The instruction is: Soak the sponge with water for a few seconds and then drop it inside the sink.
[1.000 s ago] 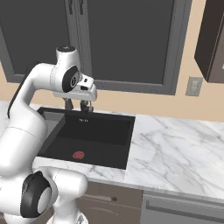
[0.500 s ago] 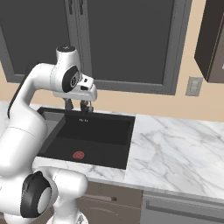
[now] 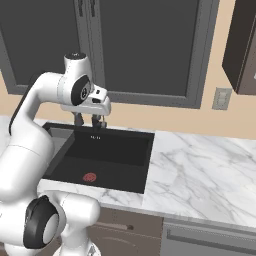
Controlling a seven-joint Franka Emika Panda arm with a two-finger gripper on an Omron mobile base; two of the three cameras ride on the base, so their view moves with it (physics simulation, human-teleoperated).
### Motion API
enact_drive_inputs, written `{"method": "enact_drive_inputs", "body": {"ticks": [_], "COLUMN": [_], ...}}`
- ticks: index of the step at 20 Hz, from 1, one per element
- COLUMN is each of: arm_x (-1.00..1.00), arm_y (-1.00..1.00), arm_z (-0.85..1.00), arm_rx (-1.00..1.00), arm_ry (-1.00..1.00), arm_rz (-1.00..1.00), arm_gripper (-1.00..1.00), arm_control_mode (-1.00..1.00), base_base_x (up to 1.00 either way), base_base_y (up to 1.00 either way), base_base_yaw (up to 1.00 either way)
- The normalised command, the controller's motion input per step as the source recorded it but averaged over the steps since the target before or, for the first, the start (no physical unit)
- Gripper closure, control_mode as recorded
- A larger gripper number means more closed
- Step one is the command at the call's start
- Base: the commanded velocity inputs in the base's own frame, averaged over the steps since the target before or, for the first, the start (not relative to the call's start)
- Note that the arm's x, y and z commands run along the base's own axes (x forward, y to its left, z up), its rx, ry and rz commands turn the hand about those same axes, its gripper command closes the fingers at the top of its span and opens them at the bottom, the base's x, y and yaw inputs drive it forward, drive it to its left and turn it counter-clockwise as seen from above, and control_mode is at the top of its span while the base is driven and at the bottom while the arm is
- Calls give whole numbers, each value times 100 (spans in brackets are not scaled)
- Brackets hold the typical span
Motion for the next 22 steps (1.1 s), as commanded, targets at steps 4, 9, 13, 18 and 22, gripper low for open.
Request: {"method": "enact_drive_inputs", "body": {"ticks": [4, 9, 13, 18, 22], "arm_x": [0, 0, 0, 0, 0], "arm_y": [0, 0, 0, 0, 0], "arm_z": [-2, -14, 0, 0, 0], "arm_rx": [0, -1, 0, 0, 0], "arm_ry": [-5, -28, -31, -31, -24], "arm_rz": [0, 0, 0, 0, 2], "arm_gripper": [-100, -100, -100, -100, -100], "arm_control_mode": [-100, -100, -100, -100, -100], "base_base_x": [0, 0, 0, 0, 0], "base_base_y": [0, 0, 0, 0, 0], "base_base_yaw": [0, 0, 0, 0, 0]}}
